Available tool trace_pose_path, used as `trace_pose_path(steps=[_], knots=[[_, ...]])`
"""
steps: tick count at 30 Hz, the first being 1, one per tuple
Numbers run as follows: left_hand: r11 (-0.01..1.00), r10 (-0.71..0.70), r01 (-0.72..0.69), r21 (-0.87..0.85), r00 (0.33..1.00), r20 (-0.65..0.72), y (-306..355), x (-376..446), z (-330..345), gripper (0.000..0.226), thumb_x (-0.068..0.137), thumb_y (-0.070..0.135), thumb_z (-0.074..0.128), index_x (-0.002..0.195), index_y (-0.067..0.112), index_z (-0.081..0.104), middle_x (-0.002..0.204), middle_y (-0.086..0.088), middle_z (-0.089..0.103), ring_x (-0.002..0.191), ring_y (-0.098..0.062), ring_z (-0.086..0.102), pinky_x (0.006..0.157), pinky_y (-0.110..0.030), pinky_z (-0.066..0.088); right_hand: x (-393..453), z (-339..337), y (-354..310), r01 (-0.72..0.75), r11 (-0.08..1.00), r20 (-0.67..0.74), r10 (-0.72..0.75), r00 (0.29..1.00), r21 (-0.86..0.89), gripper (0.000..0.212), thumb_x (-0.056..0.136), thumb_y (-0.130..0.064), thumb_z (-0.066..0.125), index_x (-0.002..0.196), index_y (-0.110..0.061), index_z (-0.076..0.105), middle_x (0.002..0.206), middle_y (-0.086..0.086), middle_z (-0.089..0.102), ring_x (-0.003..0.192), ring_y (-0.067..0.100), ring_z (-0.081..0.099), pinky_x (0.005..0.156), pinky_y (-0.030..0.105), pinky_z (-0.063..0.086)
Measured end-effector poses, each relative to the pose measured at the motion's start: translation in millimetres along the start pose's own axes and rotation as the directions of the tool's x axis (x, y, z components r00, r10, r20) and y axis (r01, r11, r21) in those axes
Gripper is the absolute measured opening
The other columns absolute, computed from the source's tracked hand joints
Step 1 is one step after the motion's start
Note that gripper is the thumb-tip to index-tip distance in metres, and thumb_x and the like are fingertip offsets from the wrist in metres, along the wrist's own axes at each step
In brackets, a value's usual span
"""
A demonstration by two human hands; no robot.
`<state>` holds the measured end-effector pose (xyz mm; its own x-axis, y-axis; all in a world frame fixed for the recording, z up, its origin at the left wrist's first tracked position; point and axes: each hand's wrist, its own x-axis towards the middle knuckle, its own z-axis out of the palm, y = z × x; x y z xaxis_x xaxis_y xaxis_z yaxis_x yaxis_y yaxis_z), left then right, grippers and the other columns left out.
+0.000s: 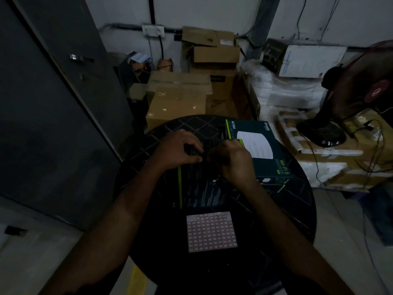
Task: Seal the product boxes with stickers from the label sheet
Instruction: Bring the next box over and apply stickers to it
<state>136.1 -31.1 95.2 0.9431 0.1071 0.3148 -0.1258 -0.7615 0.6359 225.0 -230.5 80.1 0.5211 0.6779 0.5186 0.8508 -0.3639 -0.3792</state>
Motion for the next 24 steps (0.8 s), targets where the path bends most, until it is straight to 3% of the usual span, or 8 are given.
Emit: trace_pose_path(steps=[5, 9, 13, 20, 24], knots=[[0.999, 0.035, -0.035, -0.004, 0.999, -0.006, -3, 0, 2, 0.02, 0.066, 0.035, 0.086, 0.083, 0.033, 0.076, 0.096, 0.015, 0.071, 0.096, -0.009, 0.065, 0.087, -0.043, 0.051, -10, 7, 2, 0.052, 0.997, -0.068, -0.055, 0.996, -0.054, 0.011, 0.08, -0.024, 0.078, 0.092, -0.024, 0.078, 0.088, -0.005, 0.064, 0.085, 0.02, 0.051, 0.062, 0.032, 0.038], [0.996, 0.08, -0.079, 0.039, 0.997, -0.023, 0, -4, 5, 0.018, 0.071, 0.03, 0.085, 0.088, 0.031, 0.078, 0.098, 0.013, 0.069, 0.096, -0.012, 0.061, 0.084, -0.042, 0.05, -7, 5, 6, 0.0, 0.999, -0.077, -0.004, 0.997, -0.048, 0.014, 0.082, -0.034, 0.074, 0.096, -0.031, 0.078, 0.09, -0.01, 0.064, 0.087, 0.019, 0.053, 0.069, 0.032, 0.031], [0.966, 0.176, -0.163, 0.199, 0.983, -0.049, 4, -11, 13, 0.015, 0.078, 0.032, 0.076, 0.092, 0.027, 0.077, 0.097, 0.011, 0.068, 0.093, -0.014, 0.058, 0.077, -0.04, 0.049, -8, 2, 13, 0.006, 0.999, -0.09, -0.009, 0.996, -0.033, 0.016, 0.082, -0.037, 0.078, 0.095, -0.029, 0.079, 0.094, -0.008, 0.067, 0.086, 0.023, 0.056, 0.068, 0.034, 0.038], [0.937, 0.216, -0.144, 0.317, 0.955, -0.204, 6, -28, 25, 0.013, 0.087, 0.029, 0.071, 0.099, 0.027, 0.077, 0.106, 0.01, 0.072, 0.095, -0.014, 0.062, 0.079, -0.036, 0.049, -10, 3, 9, -0.01, 0.999, -0.103, 0.006, 0.995, -0.031, 0.012, 0.083, -0.035, 0.078, 0.095, -0.033, 0.077, 0.091, -0.013, 0.067, 0.088, 0.018, 0.053, 0.071, 0.034, 0.036], [0.987, 0.098, -0.047, 0.152, 0.932, -0.348, -8, -42, 25, 0.011, 0.084, 0.028, 0.077, 0.093, 0.022, 0.078, 0.107, 0.007, 0.073, 0.099, -0.015, 0.064, 0.086, -0.046, 0.049, -14, -5, 18, -0.056, 0.998, -0.133, 0.056, 0.989, 0.003, 0.017, 0.079, -0.02, 0.082, 0.093, -0.028, 0.077, 0.084, -0.009, 0.062, 0.086, 0.017, 0.051, 0.073, 0.036, 0.038]])
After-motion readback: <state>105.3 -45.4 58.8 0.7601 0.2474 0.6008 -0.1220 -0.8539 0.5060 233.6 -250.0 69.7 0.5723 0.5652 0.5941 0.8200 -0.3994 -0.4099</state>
